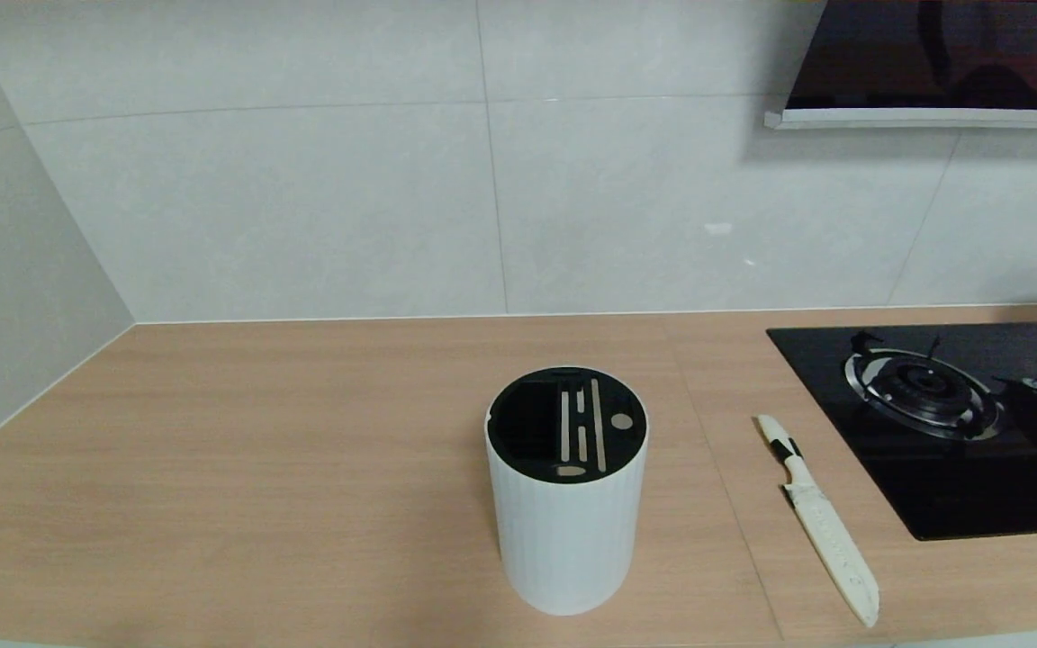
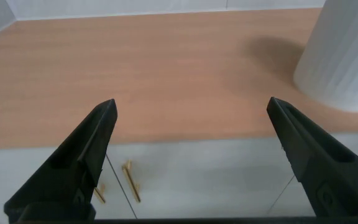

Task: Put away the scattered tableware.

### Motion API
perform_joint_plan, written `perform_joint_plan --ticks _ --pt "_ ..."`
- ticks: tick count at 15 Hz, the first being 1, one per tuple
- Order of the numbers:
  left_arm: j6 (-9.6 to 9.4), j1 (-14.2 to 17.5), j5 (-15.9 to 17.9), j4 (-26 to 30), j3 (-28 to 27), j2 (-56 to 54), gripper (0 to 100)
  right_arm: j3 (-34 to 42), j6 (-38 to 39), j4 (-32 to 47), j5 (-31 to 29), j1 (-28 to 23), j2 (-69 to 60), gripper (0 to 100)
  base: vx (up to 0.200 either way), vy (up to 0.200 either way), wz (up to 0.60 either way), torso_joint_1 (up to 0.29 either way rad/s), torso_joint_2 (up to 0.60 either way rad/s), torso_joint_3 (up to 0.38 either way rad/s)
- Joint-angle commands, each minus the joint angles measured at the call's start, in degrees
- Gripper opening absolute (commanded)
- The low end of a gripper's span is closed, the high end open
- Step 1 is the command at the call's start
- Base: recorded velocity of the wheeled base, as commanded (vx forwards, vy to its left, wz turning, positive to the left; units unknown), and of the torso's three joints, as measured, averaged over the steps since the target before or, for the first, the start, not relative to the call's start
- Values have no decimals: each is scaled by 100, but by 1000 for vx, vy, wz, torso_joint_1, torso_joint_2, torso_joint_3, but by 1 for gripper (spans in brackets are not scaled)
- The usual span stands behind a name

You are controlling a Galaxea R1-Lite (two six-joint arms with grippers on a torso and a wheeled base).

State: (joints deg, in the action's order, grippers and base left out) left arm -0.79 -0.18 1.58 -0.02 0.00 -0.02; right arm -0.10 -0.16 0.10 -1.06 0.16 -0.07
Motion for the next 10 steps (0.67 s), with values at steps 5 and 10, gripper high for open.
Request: perform_joint_plan --ticks 5,10 --pt "0 1 0 2 0 2 100 1 -2 -1 1 2 7 100 0 0 0 207 -434 -224" --pt "9 1 0 2 0 2 100 1 7 -1 1 2 7 100 0 0 0 8 -15 -10"
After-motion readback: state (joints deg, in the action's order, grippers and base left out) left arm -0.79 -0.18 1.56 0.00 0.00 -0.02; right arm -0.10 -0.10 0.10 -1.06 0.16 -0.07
